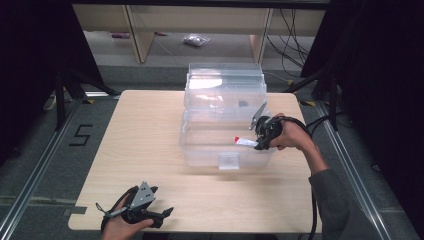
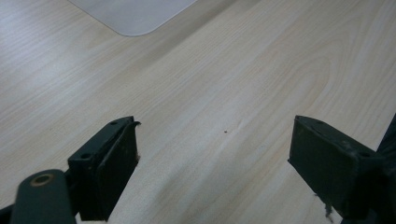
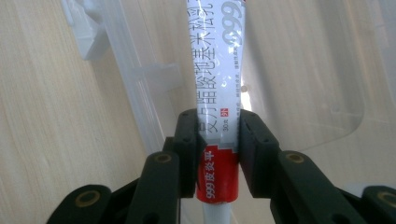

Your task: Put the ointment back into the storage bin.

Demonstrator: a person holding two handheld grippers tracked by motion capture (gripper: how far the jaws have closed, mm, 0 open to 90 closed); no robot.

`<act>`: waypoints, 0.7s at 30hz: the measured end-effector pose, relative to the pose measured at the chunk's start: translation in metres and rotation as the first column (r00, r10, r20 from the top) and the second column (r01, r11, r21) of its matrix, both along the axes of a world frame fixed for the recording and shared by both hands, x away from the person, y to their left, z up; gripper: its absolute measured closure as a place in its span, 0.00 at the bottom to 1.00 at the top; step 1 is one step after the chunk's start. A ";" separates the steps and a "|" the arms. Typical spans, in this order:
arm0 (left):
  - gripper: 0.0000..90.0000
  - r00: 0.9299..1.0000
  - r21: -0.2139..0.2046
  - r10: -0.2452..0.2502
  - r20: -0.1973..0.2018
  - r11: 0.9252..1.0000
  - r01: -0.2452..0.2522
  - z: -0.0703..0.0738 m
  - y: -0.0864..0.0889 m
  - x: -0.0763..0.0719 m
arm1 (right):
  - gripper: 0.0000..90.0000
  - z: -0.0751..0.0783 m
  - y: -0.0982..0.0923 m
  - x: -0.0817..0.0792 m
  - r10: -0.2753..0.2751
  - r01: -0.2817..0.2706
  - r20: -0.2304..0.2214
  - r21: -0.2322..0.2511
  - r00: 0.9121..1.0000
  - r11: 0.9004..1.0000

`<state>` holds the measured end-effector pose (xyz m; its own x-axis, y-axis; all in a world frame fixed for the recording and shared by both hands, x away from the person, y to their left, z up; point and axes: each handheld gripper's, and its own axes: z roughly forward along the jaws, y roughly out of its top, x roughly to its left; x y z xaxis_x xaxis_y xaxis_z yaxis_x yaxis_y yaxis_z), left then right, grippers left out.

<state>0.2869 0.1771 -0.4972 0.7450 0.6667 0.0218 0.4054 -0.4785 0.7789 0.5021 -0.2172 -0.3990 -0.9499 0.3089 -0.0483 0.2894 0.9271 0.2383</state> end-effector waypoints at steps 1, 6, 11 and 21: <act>0.17 1.000 -0.005 0.001 0.001 1.000 -0.001 0.000 0.000 0.000 | 0.79 -0.001 0.000 -0.001 -0.014 0.013 -0.005 -0.006 1.000 1.000; 0.17 1.000 0.002 0.006 0.003 1.000 -0.006 0.000 0.000 0.001 | 0.78 -0.003 -0.001 0.001 -0.013 0.013 -0.009 0.007 1.000 1.000; 0.17 1.000 -0.002 0.000 -0.004 1.000 0.000 0.000 0.000 0.000 | 0.74 0.002 -0.001 0.000 -0.008 0.007 0.010 0.035 1.000 0.999; 0.17 1.000 -0.008 0.004 -0.003 1.000 -0.004 0.000 0.000 0.000 | 0.70 0.013 -0.003 -0.004 -0.060 0.057 0.030 0.071 0.998 0.996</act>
<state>0.2872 0.1771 -0.4976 0.7424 0.6698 0.0139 0.4099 -0.4706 0.7814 0.4984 -0.2198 -0.3862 -0.9283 0.3677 -0.0547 0.3339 0.8894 0.3122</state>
